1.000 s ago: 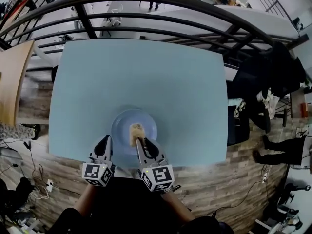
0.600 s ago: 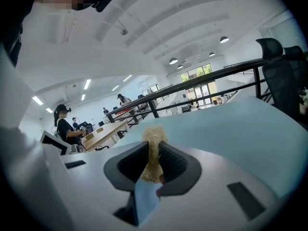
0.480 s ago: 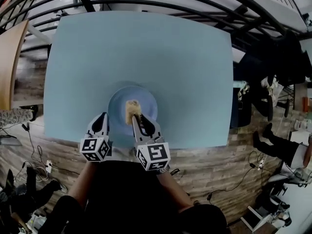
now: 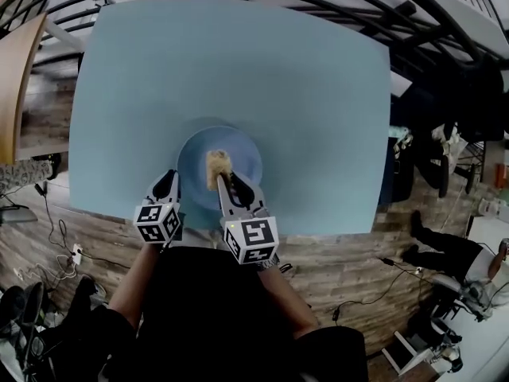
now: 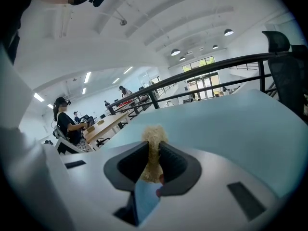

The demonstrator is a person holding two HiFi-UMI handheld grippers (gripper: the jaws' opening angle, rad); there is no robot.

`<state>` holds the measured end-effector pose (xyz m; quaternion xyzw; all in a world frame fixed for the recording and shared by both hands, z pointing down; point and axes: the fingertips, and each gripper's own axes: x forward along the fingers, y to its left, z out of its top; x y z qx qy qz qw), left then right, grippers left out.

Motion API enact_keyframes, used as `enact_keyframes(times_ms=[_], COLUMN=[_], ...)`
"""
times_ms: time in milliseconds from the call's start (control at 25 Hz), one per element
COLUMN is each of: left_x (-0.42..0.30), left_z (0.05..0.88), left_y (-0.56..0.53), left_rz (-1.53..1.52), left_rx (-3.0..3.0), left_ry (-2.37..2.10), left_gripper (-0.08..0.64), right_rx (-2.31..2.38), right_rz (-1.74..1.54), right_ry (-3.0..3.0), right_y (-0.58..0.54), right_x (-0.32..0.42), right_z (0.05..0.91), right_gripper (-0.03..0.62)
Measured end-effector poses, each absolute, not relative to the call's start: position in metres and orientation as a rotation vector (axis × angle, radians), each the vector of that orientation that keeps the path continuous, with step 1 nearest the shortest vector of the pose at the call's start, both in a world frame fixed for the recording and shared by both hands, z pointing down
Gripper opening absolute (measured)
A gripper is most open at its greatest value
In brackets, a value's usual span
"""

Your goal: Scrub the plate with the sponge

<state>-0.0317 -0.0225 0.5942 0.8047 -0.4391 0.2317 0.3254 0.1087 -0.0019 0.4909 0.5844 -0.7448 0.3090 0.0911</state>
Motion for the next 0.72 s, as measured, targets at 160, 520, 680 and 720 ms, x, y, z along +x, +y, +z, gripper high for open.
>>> enact_keyframes(times_ms=[160,520,680,720], left_x=[-0.028,-0.028,-0.026,-0.027], left_z=[0.61,0.639,0.642,0.643], left_y=[-0.014,-0.002,0.001,0.001], left_rz=[0.6,0.605,0.646,0.654], left_rx=[2.044,1.918,1.911,1.9], left_ry=[-1.101,-1.081,-1.095,-1.107], left_gripper=[0.005,0.005,0.005,0.005], right_rx=[1.707,1.625,1.59,1.58], right_rz=[0.926,0.925,0.929,0.928], right_ry=[-2.209,-2.236,-2.249,-2.252], right_y=[-0.006,-0.019,-0.021,-0.022], right_x=[0.111,0.1,0.094,0.093], right_z=[0.499,0.509,0.512,0.513], right_gripper=[0.069,0.069,0.069,0.069])
